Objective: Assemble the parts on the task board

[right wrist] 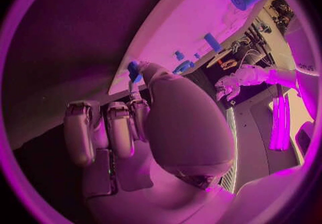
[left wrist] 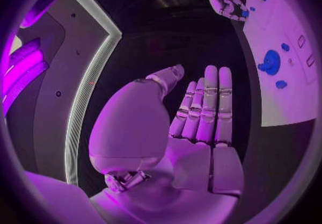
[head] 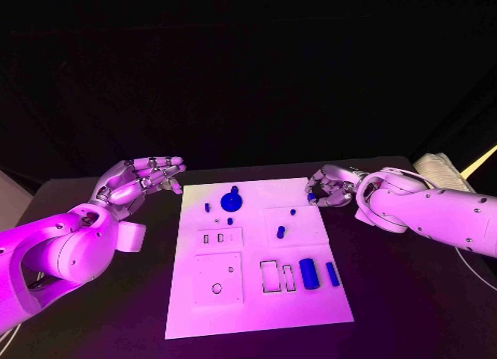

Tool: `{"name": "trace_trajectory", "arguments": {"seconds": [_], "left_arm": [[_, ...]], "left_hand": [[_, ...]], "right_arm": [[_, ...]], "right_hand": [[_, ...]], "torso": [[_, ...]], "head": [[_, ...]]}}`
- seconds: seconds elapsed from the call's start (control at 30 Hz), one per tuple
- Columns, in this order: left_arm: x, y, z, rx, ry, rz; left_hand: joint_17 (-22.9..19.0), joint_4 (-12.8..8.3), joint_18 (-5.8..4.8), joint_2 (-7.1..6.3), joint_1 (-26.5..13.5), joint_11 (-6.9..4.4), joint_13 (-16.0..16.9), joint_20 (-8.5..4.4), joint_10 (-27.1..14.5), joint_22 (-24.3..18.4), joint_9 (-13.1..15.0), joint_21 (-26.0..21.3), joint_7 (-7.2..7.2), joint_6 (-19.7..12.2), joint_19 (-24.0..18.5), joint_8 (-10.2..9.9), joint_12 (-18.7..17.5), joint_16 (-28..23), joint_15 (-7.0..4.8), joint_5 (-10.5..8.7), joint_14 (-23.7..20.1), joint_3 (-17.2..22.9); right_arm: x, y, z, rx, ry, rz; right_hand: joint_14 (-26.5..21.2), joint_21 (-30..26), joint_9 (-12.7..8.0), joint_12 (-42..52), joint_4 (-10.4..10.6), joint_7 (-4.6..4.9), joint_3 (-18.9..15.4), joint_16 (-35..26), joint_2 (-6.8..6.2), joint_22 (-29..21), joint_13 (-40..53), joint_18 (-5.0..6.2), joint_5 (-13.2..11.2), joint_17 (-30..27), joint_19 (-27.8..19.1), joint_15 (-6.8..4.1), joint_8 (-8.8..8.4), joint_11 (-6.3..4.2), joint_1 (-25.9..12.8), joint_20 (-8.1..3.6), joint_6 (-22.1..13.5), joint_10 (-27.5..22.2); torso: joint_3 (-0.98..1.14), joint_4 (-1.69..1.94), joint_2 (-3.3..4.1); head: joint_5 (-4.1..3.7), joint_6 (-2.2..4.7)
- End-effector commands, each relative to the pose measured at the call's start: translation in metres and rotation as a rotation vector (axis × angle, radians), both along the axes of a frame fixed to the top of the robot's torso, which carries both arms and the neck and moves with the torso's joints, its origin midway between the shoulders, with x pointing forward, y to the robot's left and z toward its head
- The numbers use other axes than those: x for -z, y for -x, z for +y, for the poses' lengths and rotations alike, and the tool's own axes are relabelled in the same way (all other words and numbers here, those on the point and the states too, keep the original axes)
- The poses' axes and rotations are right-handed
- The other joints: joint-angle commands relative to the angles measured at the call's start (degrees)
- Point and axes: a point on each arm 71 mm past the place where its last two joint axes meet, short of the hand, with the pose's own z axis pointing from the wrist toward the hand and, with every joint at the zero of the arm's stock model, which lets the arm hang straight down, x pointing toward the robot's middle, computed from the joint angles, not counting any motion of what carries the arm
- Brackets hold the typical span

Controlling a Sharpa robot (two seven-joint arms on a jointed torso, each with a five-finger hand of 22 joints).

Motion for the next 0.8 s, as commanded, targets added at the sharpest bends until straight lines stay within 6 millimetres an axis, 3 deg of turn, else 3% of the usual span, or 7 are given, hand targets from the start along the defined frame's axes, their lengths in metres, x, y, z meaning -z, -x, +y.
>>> {"name": "trace_trajectory", "arguments": {"seconds": [0.03,0.43,0.8], "left_arm": [[-0.0011,0.0005,-0.0016,0.019,0.005,-0.005],[-0.0008,0.0004,-0.0015,0.021,0.003,-0.003],[-0.0008,0.0004,-0.0012,0.02,0.003,-0.002]], "left_hand": [[-0.1,0.0,0.67,0.18,-0.5,-0.08,0.0,0.15,-0.4,0.1,-0.1,0.4,0.65,0.0,-0.4,-0.3,-0.1,0.2,-0.15,-0.32,-0.4,0.2],[-0.1,0.0,0.67,0.21,-0.5,-0.01,0.0,0.21,-0.5,0.2,-0.1,0.6,0.7,-0.1,-0.6,-0.4,-0.1,0.3,-0.09,-0.31,-0.5,0.3],[-0.2,0.0,0.67,0.23,-0.6,0.0,0.0,0.23,-0.5,0.2,-0.1,0.6,0.71,-0.1,-0.7,-0.4,-0.1,0.4,-0.07,-0.32,-0.6,0.2]], "right_arm": [[0.0012,0.0003,0.0008,-0.007,0.012,0.005],[0.0016,0.0,0.0,-0.006,0.015,0.01],[0.0012,-0.0004,0.0006,-0.014,0.012,0.003]], "right_hand": [[6.2,0.2,0.0,0.0,0.1,0.14,0.4,0.2,-0.14,11.2,7.5,0.47,0.3,15.1,3.2,-0.34,0.27,-0.01,-0.7,-0.19,0.3,0.3],[6.2,0.4,0.2,0.3,-0.2,-0.15,1.8,0.2,0.04,11.4,7.9,0.4,-0.2,15.1,3.3,-0.53,0.85,-0.25,-1.0,-0.38,1.3,0.7],[6.2,0.9,1.8,0.9,-1.3,-2.37,4.4,0.2,1.44,11.9,8.5,0.27,-2.7,15.1,3.7,-2.13,5.0,-2.13,-2.8,-1.74,5.8,1.5]], "torso": [[0.01,-0.05,-0.02],[-0.03,-0.01,-0.01],[0.0,0.0,-0.02]], "head": [[0.01,0.11],[-0.11,0.05],[-0.11,-0.04]]}}
